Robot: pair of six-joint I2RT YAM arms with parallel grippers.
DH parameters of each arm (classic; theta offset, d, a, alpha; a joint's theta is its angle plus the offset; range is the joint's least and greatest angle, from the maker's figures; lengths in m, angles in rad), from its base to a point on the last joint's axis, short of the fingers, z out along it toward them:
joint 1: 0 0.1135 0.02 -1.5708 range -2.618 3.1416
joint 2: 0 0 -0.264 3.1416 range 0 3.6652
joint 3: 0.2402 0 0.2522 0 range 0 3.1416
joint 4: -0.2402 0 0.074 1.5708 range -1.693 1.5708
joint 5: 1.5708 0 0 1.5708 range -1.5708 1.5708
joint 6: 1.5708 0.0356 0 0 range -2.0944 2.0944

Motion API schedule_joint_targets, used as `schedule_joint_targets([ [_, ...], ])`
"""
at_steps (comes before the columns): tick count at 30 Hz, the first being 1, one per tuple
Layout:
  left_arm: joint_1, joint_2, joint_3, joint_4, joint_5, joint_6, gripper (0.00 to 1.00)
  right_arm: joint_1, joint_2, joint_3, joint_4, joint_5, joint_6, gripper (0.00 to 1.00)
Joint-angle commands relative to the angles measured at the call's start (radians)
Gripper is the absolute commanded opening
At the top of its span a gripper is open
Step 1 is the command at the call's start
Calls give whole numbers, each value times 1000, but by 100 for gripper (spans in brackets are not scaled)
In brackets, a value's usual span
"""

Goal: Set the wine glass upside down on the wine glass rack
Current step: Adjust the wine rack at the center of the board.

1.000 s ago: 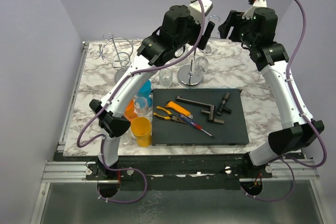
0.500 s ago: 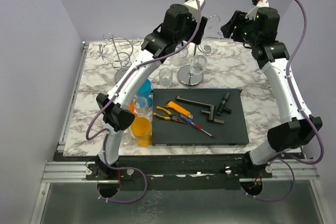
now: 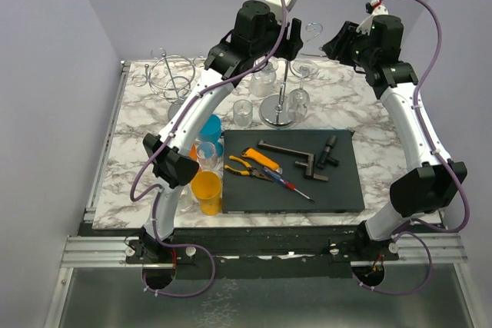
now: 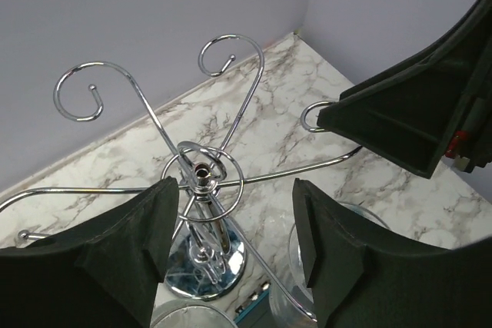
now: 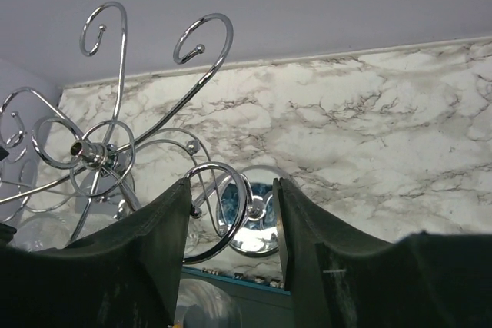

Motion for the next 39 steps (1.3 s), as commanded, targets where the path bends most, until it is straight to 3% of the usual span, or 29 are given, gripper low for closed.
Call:
schedule_joint_targets([
  [1,2,34,39,24,66,-30,64,-8,-2,-31,26,-40,14,46],
  [12,11,65,41,26,3,1,45,-10,-26,-78,55,-50,22,18],
  [22,29,77,62,43,14,-7,30,-10,-109,-191,113,-85,70,1],
  [39,29,100,80,70,31,36,15,-8,-252,-366,135,-85,181,0],
])
